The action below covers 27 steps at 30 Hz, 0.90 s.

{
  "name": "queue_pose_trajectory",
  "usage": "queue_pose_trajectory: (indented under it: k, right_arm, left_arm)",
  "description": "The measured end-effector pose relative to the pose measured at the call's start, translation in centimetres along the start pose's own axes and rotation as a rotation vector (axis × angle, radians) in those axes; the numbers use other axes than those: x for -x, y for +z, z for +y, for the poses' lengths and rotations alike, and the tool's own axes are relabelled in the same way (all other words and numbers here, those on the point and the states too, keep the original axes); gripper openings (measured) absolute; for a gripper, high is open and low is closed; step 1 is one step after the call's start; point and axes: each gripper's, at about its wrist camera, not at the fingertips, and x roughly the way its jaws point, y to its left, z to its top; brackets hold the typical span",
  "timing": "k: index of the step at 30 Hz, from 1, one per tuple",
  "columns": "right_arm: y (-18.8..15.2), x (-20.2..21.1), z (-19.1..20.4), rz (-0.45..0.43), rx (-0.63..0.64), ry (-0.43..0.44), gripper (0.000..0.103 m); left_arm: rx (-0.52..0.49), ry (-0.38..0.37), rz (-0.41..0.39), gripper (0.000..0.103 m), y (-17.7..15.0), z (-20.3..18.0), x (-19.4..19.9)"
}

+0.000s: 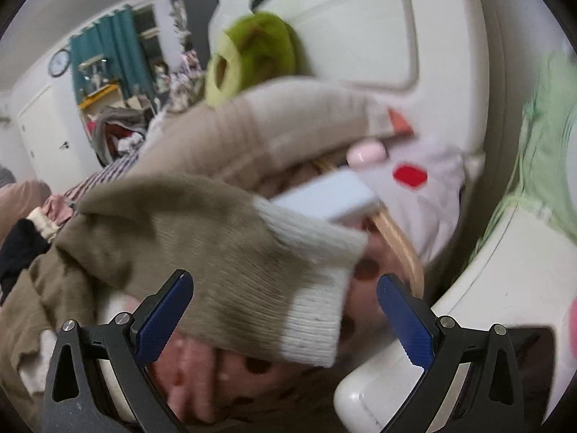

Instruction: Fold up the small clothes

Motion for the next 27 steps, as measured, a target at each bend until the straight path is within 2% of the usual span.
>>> queue_pose_trajectory:
  k: [4, 8, 10, 11, 13, 14, 16, 17, 18, 23, 26, 27]
  right_arm:
    - [-0.7, -1.1, 0.6, 0.032, -0.01, 0.098, 0.103]
    - [-1.2, -1.1, 1.3, 0.001, 0.038, 0.064, 0.099]
    - [-1.3, -0.9, 1.7, -0.018, 0.076, 0.041, 0.081]
    - [-1.3, -0.6, 2.0, -0.026, 0.091, 0.042, 0.078]
    - [-1.3, -0.1, 2.4, -0.045, 0.117, 0.051, 0.06]
    - [-1.3, 0.1, 2.6, -0.053, 0.123, 0.047, 0.056]
    - [-1.0, 0.7, 2.8, -0.08, 0.135, 0.038, 0.03]
    - [-0.6, 0.6, 2.9, -0.089, 0.132, 0.055, 0.025]
    - [-0.5, 0.9, 3.0, -0.1, 0.125, 0.069, 0.015]
    - [0.5, 3.0, 4.3, -0.159, 0.133, 0.132, 0.008]
    - [1.0, 5.0, 6.2, -0.215, 0.191, 0.182, 0.006]
    - [1.0, 6.1, 7.4, -0.245, 0.228, 0.205, 0.002]
  left_arm:
    - [-0.019, 0.014, 0.011, 0.069, 0.1, -0.6, -0.5]
    - [-0.03, 0.017, 0.018, 0.069, 0.1, -1.3, -0.9]
    - [-0.032, 0.015, 0.019, 0.069, 0.0, -1.5, -0.9]
    - [-0.034, 0.015, 0.018, 0.069, 0.0, -1.6, -0.9]
    - [-0.043, 0.016, 0.015, 0.069, 0.0, -1.8, -0.7]
    - [-0.047, 0.019, 0.011, 0.069, 0.1, -1.9, -0.5]
    - [-0.049, 0.021, 0.003, 0.069, 0.2, -1.9, -0.3]
    - [-0.047, 0.019, -0.002, 0.069, 0.2, -1.8, 0.0]
    - [-0.042, 0.017, -0.008, 0.069, 0.3, -1.6, 0.2]
    - [-0.021, 0.014, -0.029, 0.069, 0.2, -0.9, 1.2]
    - [-0.002, 0.008, -0.045, 0.069, 0.0, -0.2, 2.0]
    - [0.005, 0.008, -0.053, 0.069, -0.1, 0.2, 2.4]
